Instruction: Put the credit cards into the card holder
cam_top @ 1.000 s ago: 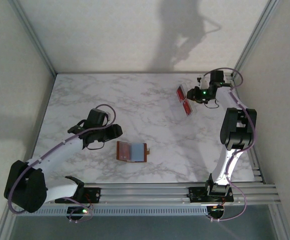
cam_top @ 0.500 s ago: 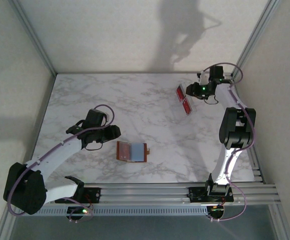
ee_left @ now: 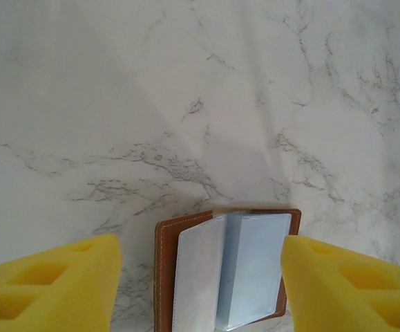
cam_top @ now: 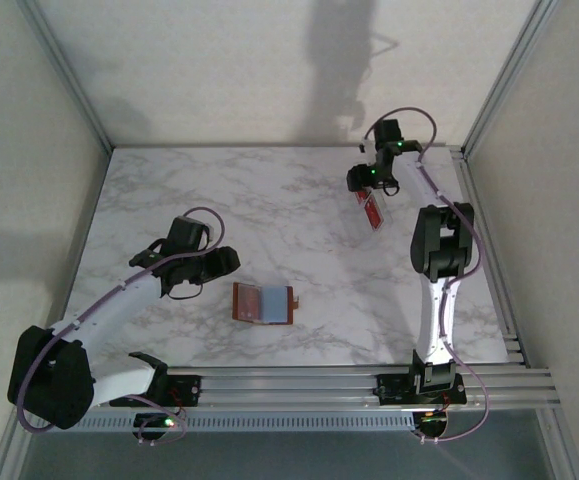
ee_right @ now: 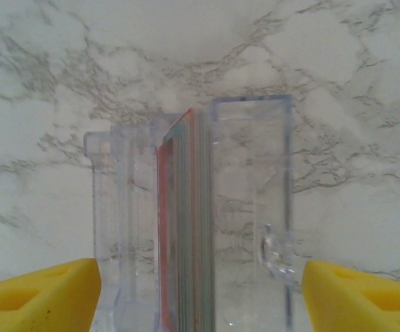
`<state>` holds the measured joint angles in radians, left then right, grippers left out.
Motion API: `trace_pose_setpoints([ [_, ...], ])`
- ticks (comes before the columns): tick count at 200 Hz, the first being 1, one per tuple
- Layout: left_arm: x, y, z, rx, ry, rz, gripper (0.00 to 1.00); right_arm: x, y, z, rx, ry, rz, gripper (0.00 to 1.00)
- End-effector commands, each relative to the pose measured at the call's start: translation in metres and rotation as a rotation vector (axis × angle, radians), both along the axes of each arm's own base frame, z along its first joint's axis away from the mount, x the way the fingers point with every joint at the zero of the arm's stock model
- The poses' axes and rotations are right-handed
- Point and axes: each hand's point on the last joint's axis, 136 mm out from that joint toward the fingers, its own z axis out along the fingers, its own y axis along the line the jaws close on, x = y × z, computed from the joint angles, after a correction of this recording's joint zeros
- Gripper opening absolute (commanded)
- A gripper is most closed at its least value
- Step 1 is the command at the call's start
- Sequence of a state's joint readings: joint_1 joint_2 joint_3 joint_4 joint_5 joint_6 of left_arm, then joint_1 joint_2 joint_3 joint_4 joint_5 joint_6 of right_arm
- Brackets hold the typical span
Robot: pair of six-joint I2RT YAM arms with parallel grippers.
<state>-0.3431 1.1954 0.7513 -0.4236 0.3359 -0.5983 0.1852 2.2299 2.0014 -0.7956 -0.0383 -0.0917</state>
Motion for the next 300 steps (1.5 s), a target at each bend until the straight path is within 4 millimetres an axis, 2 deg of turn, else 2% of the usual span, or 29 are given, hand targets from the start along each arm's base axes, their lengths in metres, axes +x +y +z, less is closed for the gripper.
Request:
trace_pose_setpoints([
  [1, 0.007, 0.004, 0.003, 0.006, -0.013, 0.024, 0.64, 0.003, -0.015, -0.001, -0.155, -0.002, 0.015, 0.78],
  [47, 0.005, 0.006, -0.002, 0.023, 0.002, 0.023, 0.67, 0.019, -0.040, 0.015, -0.434, -0.114, -0.028, 0.74],
  [90, 0.004, 0.006, -0.003, 0.019, 0.001, 0.017, 0.67, 0.022, -0.035, 0.029, -0.546, -0.182, -0.009, 0.69],
  [99, 0.003, 0.007, -0.004, 0.023, 0.000, 0.021, 0.68, 0.023, -0.033, 0.031, -0.544, -0.188, -0.011, 0.64],
  [109, 0.003, 0.007, -0.005, 0.020, -0.002, 0.025, 0.68, 0.022, -0.034, 0.030, -0.548, -0.174, -0.012, 0.52],
  [123, 0.001, 0.006, -0.008, 0.012, 0.010, 0.017, 0.68, 0.023, -0.039, 0.027, -0.584, -0.155, -0.017, 0.42],
  [138, -0.001, 0.007, -0.011, 0.014, 0.017, 0.023, 0.68, 0.024, -0.041, 0.024, -0.610, -0.147, -0.019, 0.36],
  [183, -0.005, 0.006, -0.011, 0.001, 0.019, 0.024, 0.67, 0.022, -0.038, 0.022, -0.618, -0.138, -0.013, 0.22],
  [201, -0.006, 0.009, -0.012, 0.006, 0.013, 0.040, 0.66, 0.019, -0.035, 0.020, -0.608, -0.121, -0.001, 0.12],
  [223, -0.008, 0.007, -0.010, -0.013, 0.016, 0.034, 0.66, 0.014, -0.033, 0.023, -0.609, -0.123, 0.004, 0.05],
  [227, -0.009, 0.007, -0.010, -0.013, 0.014, 0.035, 0.66, 0.014, -0.032, 0.023, -0.606, -0.122, 0.003, 0.00],
  [262, -0.011, 0.008, -0.007, -0.017, 0.011, 0.039, 0.67, 0.005, -0.026, 0.032, -0.540, -0.095, -0.030, 0.00],
  [300, -0.016, 0.007, 0.006, -0.042, -0.019, 0.026, 0.70, -0.012, -0.015, 0.060, -0.402, -0.088, -0.112, 0.00],
])
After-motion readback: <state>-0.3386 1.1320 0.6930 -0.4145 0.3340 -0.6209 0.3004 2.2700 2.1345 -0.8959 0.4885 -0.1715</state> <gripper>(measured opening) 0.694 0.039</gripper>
